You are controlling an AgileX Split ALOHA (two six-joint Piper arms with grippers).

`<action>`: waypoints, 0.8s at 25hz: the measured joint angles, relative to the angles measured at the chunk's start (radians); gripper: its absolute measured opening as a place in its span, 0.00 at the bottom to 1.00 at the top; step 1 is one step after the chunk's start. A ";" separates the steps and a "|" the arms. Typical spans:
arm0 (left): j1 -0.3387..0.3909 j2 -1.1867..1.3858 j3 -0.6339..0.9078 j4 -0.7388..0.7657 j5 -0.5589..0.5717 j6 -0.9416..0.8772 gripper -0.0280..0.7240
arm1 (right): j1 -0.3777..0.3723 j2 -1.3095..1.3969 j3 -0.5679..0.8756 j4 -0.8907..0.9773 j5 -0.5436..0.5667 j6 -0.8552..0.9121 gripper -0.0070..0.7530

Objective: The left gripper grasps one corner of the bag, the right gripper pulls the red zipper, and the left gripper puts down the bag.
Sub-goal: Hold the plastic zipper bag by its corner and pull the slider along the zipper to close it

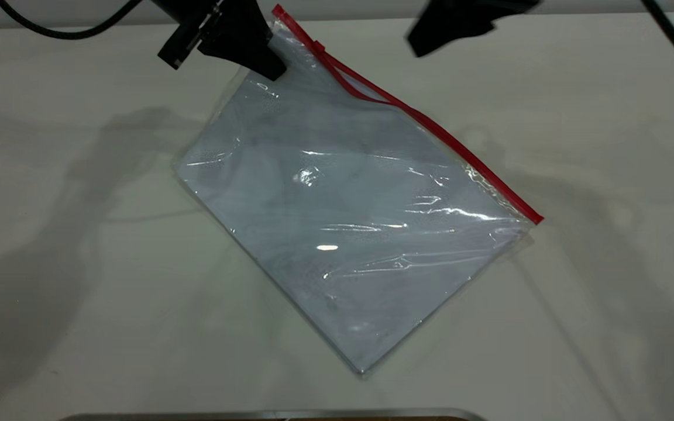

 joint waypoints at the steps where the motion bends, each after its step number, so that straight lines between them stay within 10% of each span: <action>1: -0.005 0.000 0.000 -0.006 0.001 0.001 0.11 | 0.006 0.008 -0.010 0.040 0.017 -0.038 0.77; 20: -0.044 0.000 0.000 -0.179 0.001 -0.013 0.11 | 0.013 0.065 -0.024 0.255 0.111 -0.191 0.71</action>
